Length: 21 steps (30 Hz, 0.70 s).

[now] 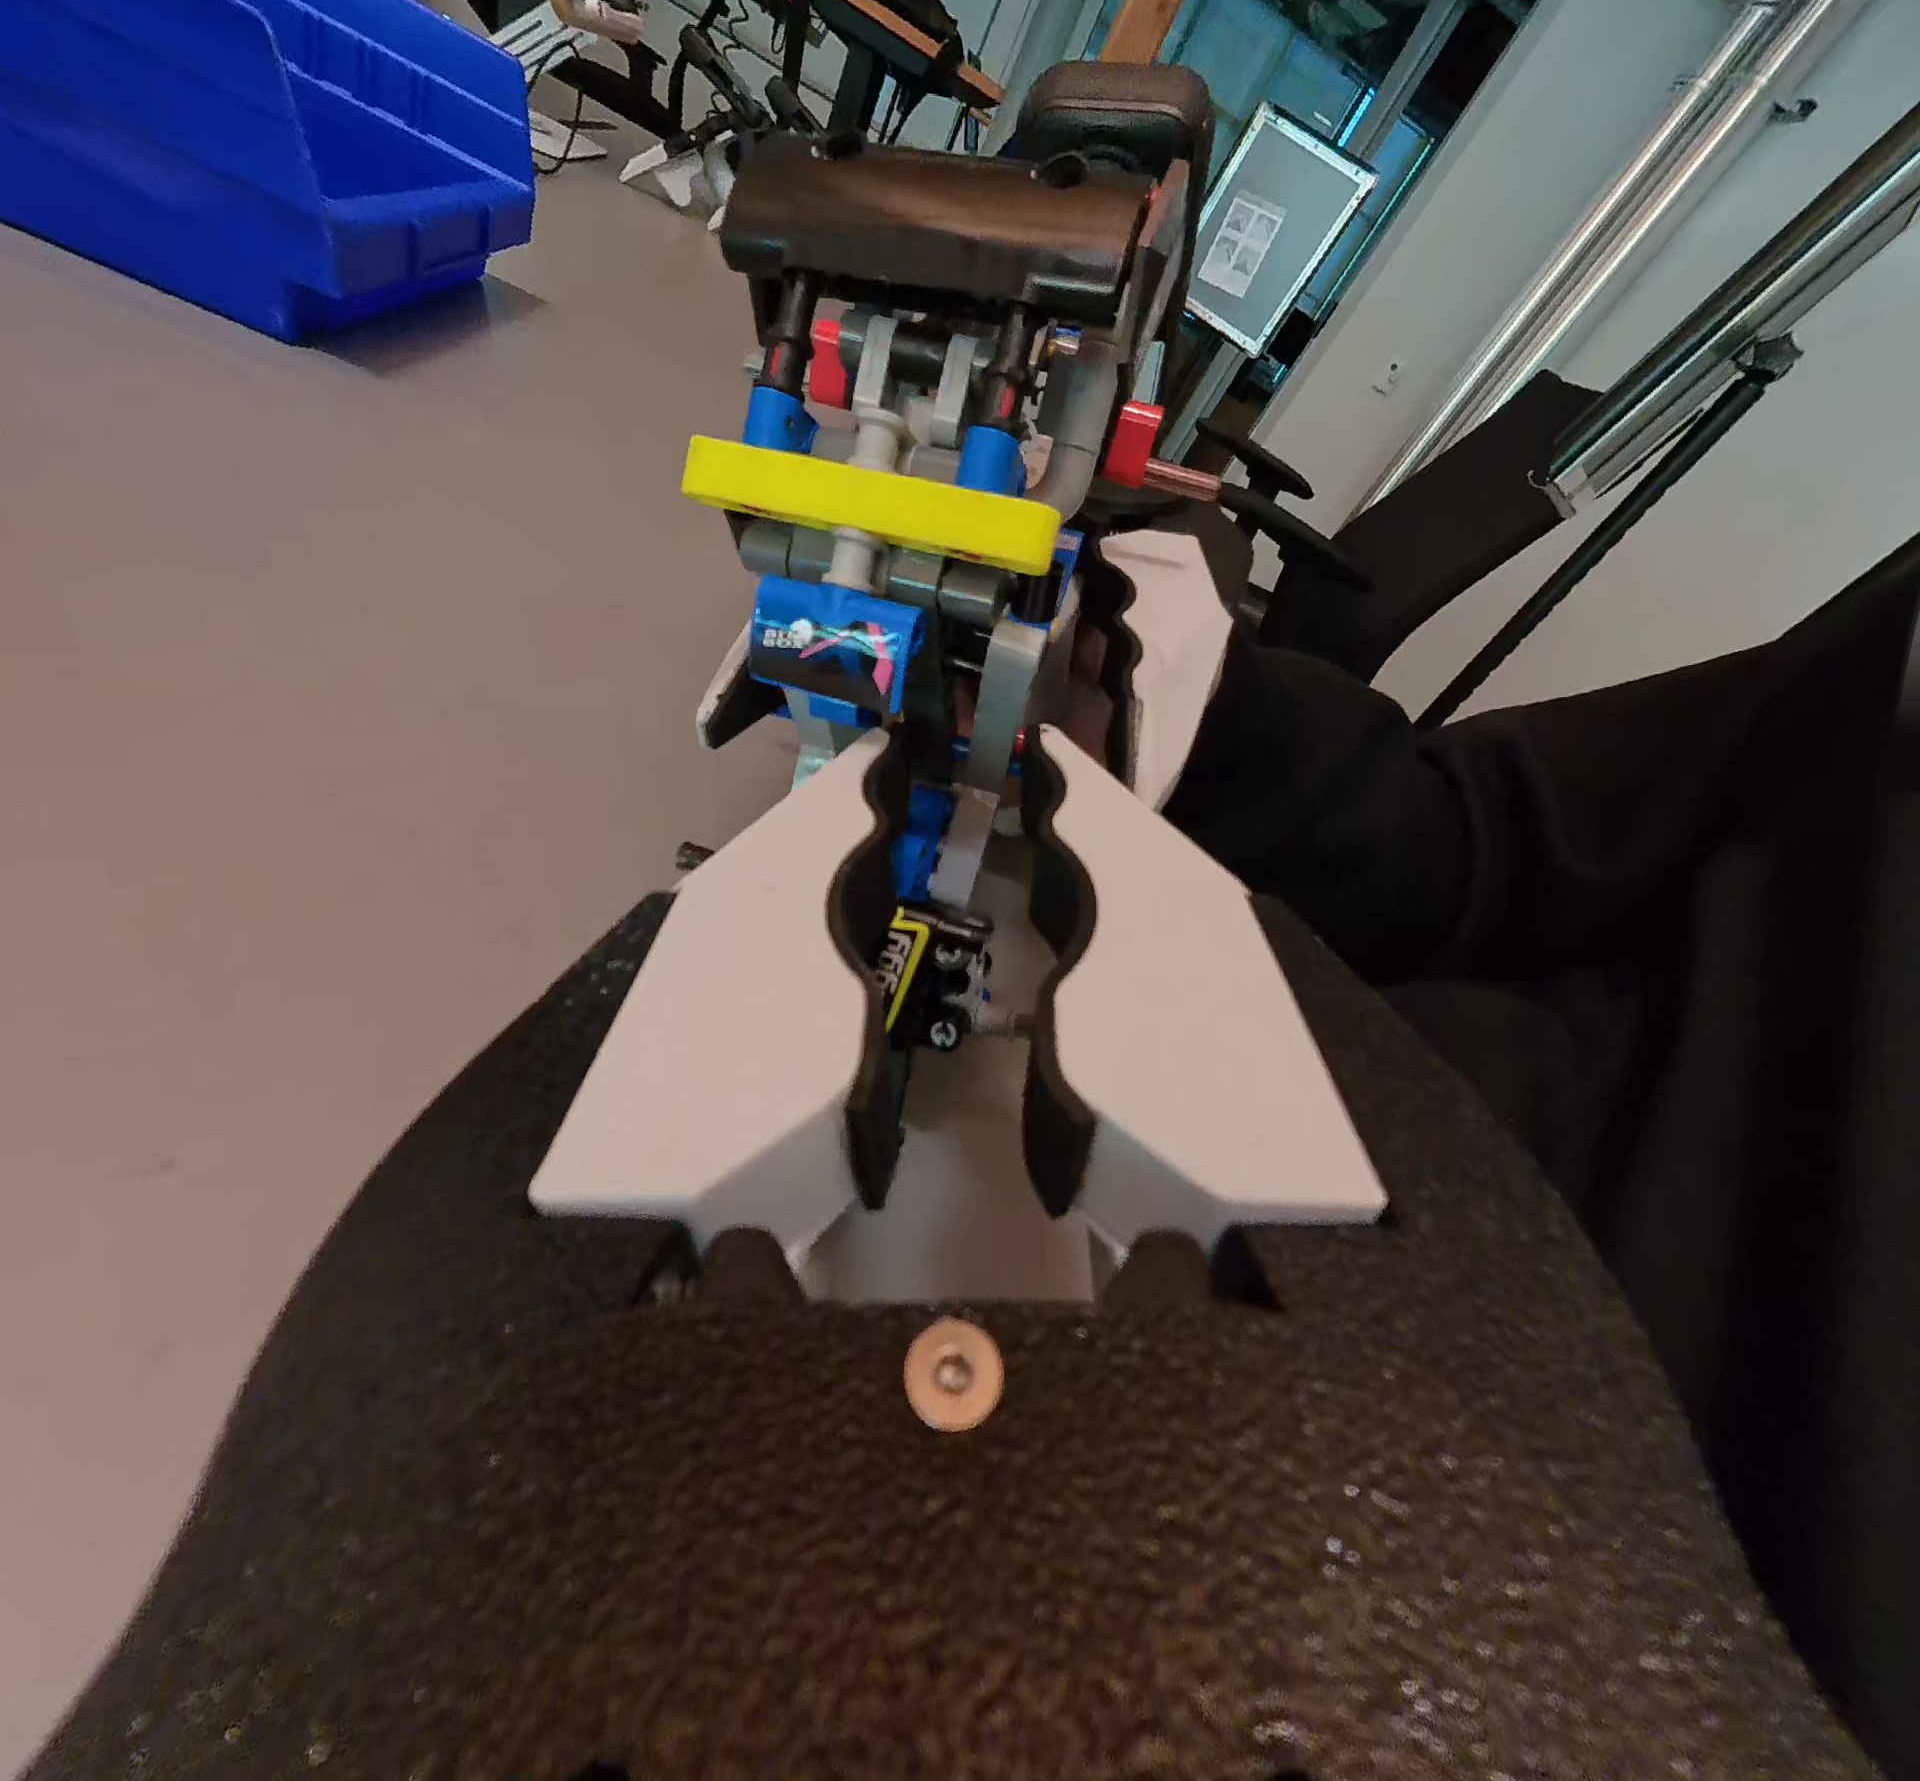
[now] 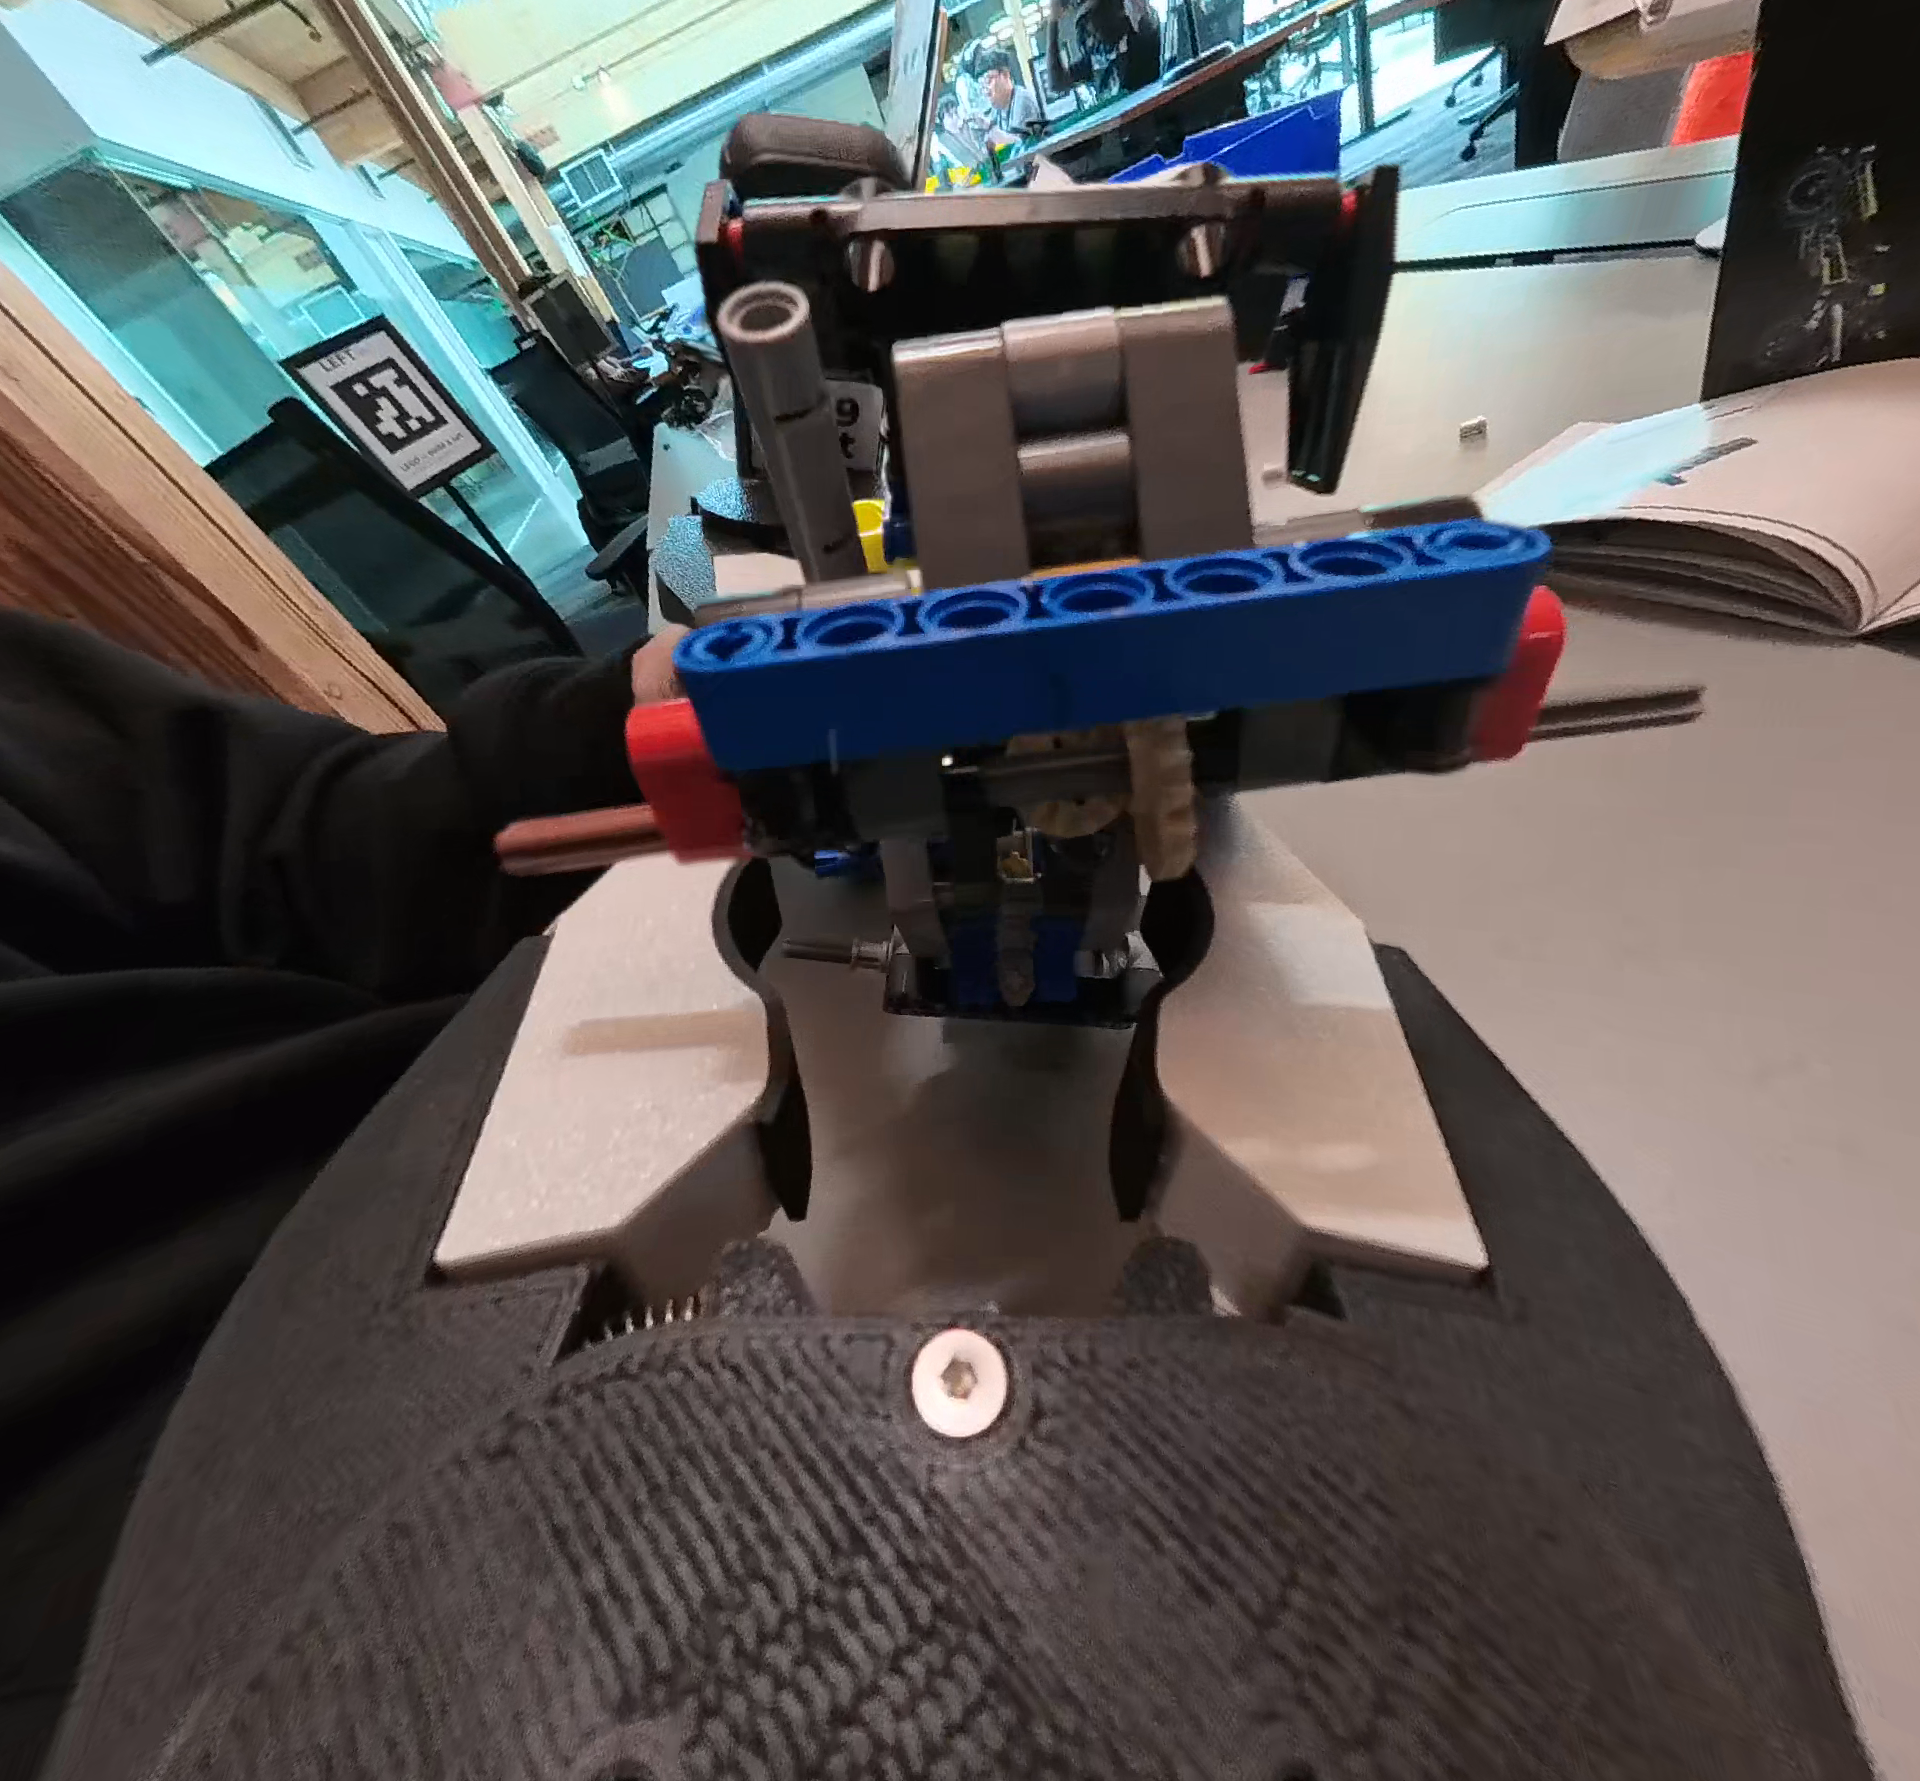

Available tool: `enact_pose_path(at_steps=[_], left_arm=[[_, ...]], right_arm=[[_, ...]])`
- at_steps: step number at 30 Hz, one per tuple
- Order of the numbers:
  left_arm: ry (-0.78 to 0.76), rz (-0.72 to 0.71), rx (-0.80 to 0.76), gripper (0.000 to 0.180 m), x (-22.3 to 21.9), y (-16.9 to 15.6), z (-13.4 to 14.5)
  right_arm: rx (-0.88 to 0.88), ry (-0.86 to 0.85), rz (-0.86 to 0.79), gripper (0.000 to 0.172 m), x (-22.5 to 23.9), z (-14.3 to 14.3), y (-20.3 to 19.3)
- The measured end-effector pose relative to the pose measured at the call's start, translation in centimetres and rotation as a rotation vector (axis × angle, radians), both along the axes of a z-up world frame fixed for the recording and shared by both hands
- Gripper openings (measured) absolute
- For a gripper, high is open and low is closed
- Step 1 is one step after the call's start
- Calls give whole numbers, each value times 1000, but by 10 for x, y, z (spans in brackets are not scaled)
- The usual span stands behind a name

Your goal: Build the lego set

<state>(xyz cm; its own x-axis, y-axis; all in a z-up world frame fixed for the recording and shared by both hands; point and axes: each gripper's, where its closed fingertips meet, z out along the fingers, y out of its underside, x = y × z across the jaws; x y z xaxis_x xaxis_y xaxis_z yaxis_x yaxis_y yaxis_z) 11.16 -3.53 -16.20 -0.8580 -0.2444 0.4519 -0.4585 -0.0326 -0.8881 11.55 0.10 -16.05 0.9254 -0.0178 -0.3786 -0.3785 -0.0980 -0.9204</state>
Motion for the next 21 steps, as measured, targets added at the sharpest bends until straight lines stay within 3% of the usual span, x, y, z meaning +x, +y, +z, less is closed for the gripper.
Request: enact_pose_path(at_steps=[12,19,21], left_arm=[[57,34,-156,16,12,1,11],[-43,100,-48,16,20,4,7],[-130,150,-10,6,25,12,15]], right_arm=[[74,48,-68,68,13,6,2],[36,54,-66,70,22,0,-3],[57,1,-93,51,31,5,-17]])
